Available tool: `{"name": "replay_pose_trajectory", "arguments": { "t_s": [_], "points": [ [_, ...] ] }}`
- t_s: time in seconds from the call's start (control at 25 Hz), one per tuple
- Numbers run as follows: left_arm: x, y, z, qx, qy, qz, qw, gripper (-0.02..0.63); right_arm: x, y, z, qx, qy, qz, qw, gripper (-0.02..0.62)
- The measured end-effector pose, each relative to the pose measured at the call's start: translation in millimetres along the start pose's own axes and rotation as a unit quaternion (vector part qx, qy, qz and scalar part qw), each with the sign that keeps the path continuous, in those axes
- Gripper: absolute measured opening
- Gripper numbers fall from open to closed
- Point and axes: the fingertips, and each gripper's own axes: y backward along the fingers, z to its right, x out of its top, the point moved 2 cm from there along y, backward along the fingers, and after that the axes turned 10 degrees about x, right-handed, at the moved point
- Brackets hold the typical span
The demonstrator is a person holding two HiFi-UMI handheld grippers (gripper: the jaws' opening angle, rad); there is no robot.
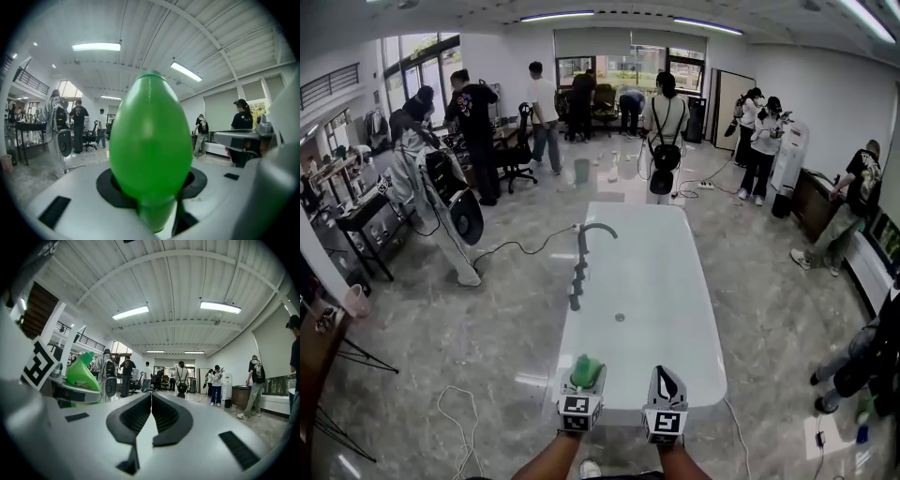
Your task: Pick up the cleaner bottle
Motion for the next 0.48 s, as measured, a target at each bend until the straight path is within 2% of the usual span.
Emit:
{"name": "replay_pose_trajectory", "arguments": {
  "t_s": [0.2,0.32,0.48],
  "points": [
    [3.6,-12.1,-2.3,0.024,0.01,-0.009,0.9996,0.183,8.2,-16.3,13.4,0.017,-0.001,0.005,1.0,0.017],
    [12.1,-13.3,3.0,0.022,0.009,0.001,0.9997,0.183,20.6,-19.5,23.7,0.022,0.005,0.013,1.0,0.017],
    [25.3,-10.5,6.7,0.021,-0.001,0.017,0.9996,0.183,20.9,-25.0,33.5,0.026,0.007,-0.001,1.0,0.017]
  ]
}}
